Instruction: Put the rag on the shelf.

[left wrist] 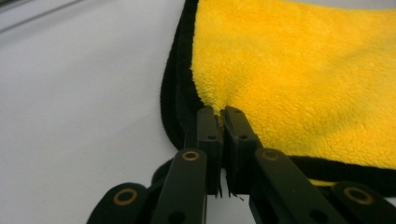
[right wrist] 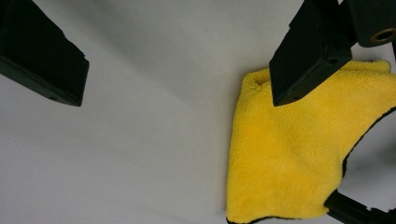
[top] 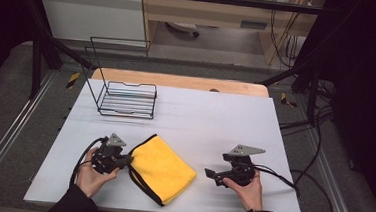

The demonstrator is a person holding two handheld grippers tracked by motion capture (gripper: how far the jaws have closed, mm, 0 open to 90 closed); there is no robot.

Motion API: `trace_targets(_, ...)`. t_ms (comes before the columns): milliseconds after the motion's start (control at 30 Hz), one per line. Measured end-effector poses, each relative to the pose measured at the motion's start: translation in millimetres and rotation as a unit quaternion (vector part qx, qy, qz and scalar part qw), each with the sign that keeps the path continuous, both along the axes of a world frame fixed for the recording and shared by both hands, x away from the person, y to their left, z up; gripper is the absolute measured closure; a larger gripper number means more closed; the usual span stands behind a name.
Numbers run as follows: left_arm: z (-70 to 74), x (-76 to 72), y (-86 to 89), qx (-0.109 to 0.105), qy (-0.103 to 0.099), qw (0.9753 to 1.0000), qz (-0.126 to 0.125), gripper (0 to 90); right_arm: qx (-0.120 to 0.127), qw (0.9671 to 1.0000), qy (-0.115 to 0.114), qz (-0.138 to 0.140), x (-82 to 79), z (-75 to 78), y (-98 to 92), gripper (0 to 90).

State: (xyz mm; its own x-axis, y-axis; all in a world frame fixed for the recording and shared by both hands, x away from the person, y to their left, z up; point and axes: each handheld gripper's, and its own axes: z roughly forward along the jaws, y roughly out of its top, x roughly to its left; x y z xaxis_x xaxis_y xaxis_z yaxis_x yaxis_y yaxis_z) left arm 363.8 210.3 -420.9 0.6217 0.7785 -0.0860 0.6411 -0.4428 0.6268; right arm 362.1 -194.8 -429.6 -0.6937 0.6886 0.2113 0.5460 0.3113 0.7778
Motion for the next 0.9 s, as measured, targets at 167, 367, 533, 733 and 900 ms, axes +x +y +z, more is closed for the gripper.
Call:
trace_targets(167, -1.6, 1.2, 4.3, 0.005, -0.005, 0.9999, -0.01, 79.0, 0.002, 0.9999, -0.011, -0.008, -1.7, 2.3, 6.0, 7.8)
trace_targets(367, 0.7, 22.4, 9.5, 0.001, -0.016, 0.9999, -0.004, 36.5, -0.005, 0.9998, -0.018, -0.002, -4.9, 2.6, 34.3, 13.7)
trace_targets(533, -7.2, 36.8, 9.6, -0.009, 0.016, 0.9991, -0.038, 35.8, -0.035, 0.9994, 0.0, 0.003, -10.1, -6.6, 59.3, 23.3)
trace_targets(733, -16.4, 32.7, 7.9, -0.014, 0.04, 0.9976, -0.055, 46.4, -0.064, 0.9976, 0.028, -0.001, -14.3, -15.7, 66.5, 40.7)
trace_targets(900, -15.6, 30.4, 7.4, -0.033, 0.063, 0.9957, -0.06, 61.2, -0.06, 0.9971, 0.046, 0.007, -17.0, -20.8, 69.6, 56.0)
